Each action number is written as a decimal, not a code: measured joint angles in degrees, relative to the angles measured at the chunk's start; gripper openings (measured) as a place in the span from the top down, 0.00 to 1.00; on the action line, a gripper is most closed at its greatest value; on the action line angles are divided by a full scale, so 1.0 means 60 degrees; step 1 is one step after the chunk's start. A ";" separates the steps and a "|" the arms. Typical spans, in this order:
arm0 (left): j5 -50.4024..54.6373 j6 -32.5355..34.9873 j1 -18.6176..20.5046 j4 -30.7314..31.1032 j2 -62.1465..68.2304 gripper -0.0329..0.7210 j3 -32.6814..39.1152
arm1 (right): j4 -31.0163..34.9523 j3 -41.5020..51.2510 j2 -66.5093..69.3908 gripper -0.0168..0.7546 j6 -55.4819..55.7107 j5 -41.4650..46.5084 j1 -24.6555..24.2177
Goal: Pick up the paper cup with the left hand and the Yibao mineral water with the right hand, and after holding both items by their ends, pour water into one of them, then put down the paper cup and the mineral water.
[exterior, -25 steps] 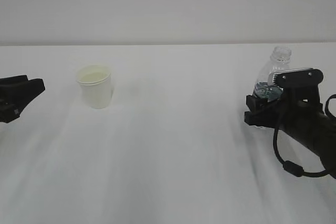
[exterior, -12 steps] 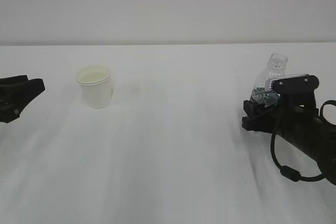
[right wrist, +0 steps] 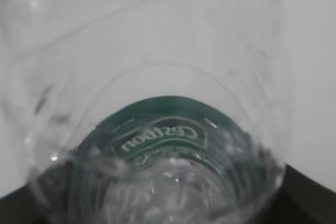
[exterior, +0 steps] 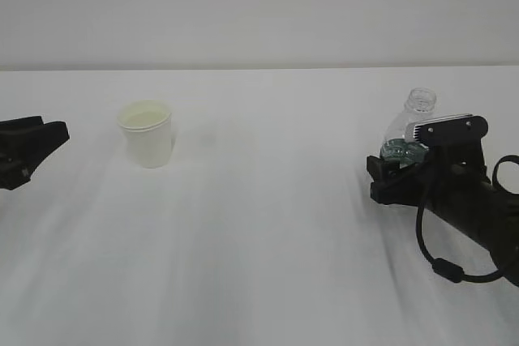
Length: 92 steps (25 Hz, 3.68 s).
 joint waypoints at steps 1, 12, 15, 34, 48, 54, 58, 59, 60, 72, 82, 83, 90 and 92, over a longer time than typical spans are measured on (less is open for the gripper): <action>0.0000 0.0000 0.0000 0.0000 0.0000 0.50 0.0000 | 0.0000 0.0000 0.0000 0.23 0.0000 -0.0039 0.0000; 0.0000 0.0000 0.0000 0.0000 0.0000 0.42 0.0000 | 0.0117 0.1835 -0.0021 0.19 0.0359 -0.1610 0.0000; 0.0000 0.0000 0.0000 0.0000 0.0000 0.42 0.0000 | 0.0217 0.2303 -0.0036 0.19 0.0446 -0.1647 0.0000; 0.0000 -0.1473 0.0000 -0.0607 -0.1278 0.42 0.0000 | 0.0325 0.3170 -0.3351 0.21 0.0670 -0.1416 0.0000; 0.0000 -0.2575 0.0000 -0.1281 -0.2942 0.44 -0.0200 | 0.0341 0.2268 -0.5359 0.21 0.0750 0.1378 0.0000; 0.0394 -0.3448 0.0000 -0.1221 -0.3320 0.44 -0.1187 | 0.0298 0.1437 -0.5947 0.21 0.0515 0.2977 0.0000; 0.0570 -0.3913 0.0000 -0.1198 -0.3333 0.44 -0.1858 | 0.0298 0.0930 -0.6372 0.21 0.0452 0.3732 0.0000; 0.0663 -0.4045 0.0000 -0.1198 -0.3341 0.44 -0.2020 | 0.0298 0.0753 -0.6487 0.21 0.0369 0.3952 0.0000; 0.0831 -0.4173 0.0000 -0.1216 -0.3341 0.44 -0.2194 | 0.0298 0.0563 -0.6596 0.21 0.0242 0.4251 0.0000; 0.2606 -0.5636 0.0000 -0.1233 -0.3341 0.44 -0.4202 | 0.0610 -0.1804 -0.7110 0.21 -0.0785 0.7113 0.0000; 0.3675 -0.7373 0.0000 -0.2203 -0.3341 0.44 -0.5852 | 0.0623 -0.3586 -0.7110 0.21 -0.0981 0.8846 0.0000; 0.3675 -0.7529 0.0000 -0.2544 -0.3341 0.44 -0.5959 | 0.0623 -0.3751 -0.7110 0.21 -0.1005 0.9016 0.0000; 0.3694 -0.8500 0.0110 -0.3809 -0.3341 0.44 -0.6378 | 0.0623 -0.4810 -0.7110 0.21 -0.1214 0.9835 0.0000; 0.3694 -0.8803 0.0235 -0.3809 -0.3341 0.44 -0.6633 | 0.0623 -0.5094 -0.7110 0.21 -0.1235 1.0085 0.0000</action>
